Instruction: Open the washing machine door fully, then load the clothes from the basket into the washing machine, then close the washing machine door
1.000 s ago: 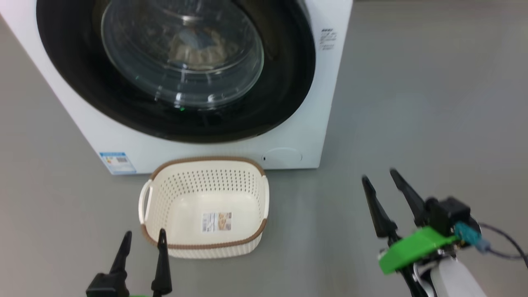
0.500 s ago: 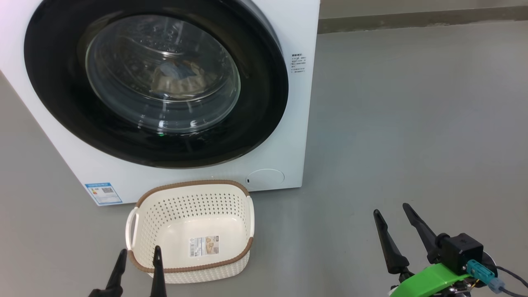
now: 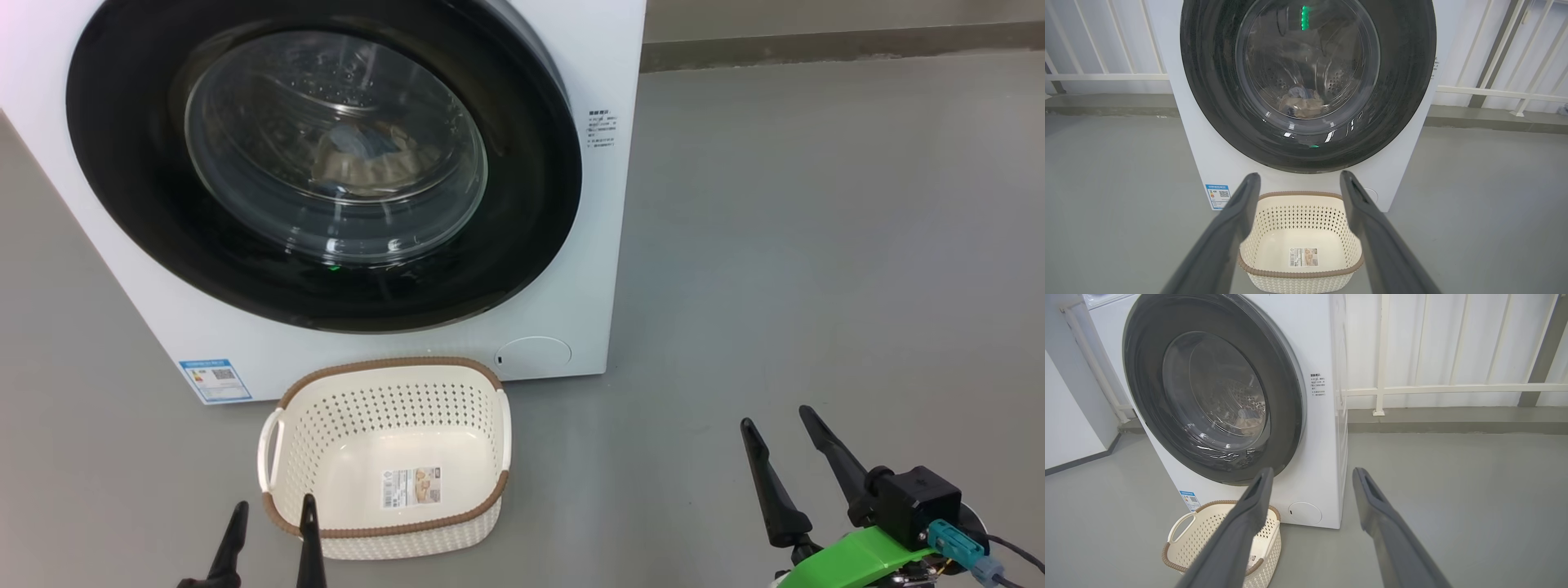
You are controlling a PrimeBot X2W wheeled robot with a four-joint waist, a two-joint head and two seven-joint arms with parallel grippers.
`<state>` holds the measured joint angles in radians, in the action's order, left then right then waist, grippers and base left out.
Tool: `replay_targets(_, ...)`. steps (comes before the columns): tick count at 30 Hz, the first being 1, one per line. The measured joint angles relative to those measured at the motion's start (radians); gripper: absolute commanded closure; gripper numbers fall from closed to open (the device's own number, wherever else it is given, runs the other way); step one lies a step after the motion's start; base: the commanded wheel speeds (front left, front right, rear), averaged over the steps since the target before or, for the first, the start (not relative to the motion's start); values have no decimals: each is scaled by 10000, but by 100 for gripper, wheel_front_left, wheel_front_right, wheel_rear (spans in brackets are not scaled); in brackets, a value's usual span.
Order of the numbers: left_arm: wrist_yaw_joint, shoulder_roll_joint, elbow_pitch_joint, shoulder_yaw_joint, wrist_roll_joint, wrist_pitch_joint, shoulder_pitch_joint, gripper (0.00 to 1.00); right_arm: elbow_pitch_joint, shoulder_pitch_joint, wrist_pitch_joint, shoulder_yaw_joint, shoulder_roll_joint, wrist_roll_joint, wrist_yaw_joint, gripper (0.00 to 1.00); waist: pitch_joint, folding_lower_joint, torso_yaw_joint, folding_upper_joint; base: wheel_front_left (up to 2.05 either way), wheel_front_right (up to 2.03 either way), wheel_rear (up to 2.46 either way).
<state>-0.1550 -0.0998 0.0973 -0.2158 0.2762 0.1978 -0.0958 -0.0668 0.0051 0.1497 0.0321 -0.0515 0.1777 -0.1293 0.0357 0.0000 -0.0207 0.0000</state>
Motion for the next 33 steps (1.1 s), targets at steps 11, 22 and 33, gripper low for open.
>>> replay_targets(11,-38,-13,-54,-4,17,2,-20,0,38,8,-46,12,6,-4,0,0,-64,0,-1,0,0,0,0)
replay_targets(22,-111,-58,-88,-54,19,2,-20,0,71,201,-44,10,10,12,0,0,-125,0,-56,0,0,0,0)
replay_targets(33,-178,-63,100,-123,86,12,-43,100,-144,213,-44,12,15,12,0,100,-178,0,-4,0,0,0,0)
